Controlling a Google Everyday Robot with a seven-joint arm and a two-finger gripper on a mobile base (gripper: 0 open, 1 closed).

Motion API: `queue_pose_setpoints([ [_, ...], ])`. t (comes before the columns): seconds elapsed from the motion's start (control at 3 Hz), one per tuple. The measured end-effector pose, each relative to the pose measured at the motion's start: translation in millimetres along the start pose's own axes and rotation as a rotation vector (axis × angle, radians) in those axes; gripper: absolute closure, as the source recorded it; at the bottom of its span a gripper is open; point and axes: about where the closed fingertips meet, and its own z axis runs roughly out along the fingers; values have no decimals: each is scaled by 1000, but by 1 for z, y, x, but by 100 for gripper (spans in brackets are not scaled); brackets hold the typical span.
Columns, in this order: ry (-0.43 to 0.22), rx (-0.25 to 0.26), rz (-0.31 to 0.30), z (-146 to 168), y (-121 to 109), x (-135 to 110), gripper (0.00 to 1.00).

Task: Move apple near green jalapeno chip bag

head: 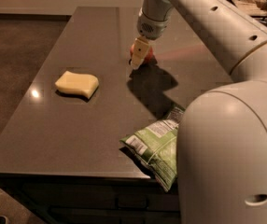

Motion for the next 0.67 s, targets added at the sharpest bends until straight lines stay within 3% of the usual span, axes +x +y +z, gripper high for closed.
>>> queue_pose_setpoints([
  [0.33, 9, 5, -1, 3, -7, 0, 43],
  [0.67, 0, 11, -39, -8, 1, 0, 64],
])
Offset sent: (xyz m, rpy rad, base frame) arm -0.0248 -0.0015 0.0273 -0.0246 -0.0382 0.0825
